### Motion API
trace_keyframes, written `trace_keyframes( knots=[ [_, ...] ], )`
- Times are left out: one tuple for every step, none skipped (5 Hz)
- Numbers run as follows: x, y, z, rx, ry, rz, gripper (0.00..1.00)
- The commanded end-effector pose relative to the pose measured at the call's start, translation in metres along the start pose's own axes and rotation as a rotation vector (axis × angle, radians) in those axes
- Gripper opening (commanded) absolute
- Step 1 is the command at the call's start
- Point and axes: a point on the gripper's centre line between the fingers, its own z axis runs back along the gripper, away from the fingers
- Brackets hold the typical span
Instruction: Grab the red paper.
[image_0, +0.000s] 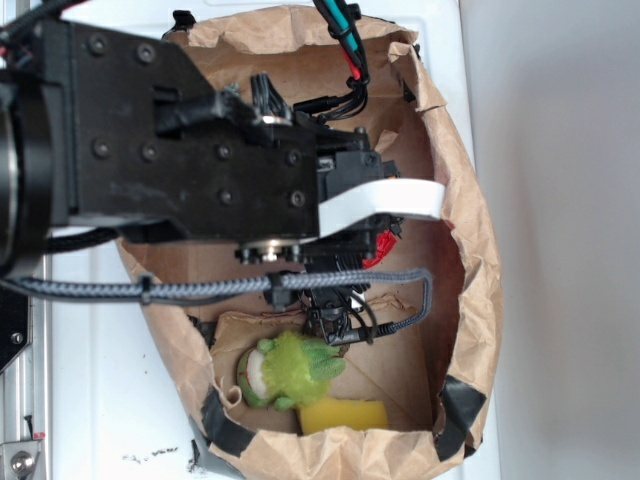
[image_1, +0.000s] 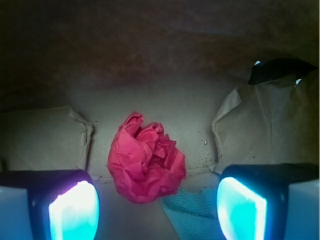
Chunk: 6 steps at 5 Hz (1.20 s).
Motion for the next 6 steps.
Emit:
trace_keyframes(
  knots=[
    [0.016, -0.009, 0.006, -0.032, -0.033, -0.023, 1.00],
    [0.016, -0.009, 0.006, -0.032, -0.033, -0.023, 1.00],
    [0.016, -0.009, 0.006, -0.032, -0.033, -0.023, 1.00],
    [0.016, -0.009, 0.006, -0.032, -0.033, -0.023, 1.00],
    [0.017, -0.010, -0.002, -0.019, -0.039, -0.017, 1.00],
    [0.016, -0.014, -0.006, -0.016, -0.050, -0.011, 1.00]
  ],
)
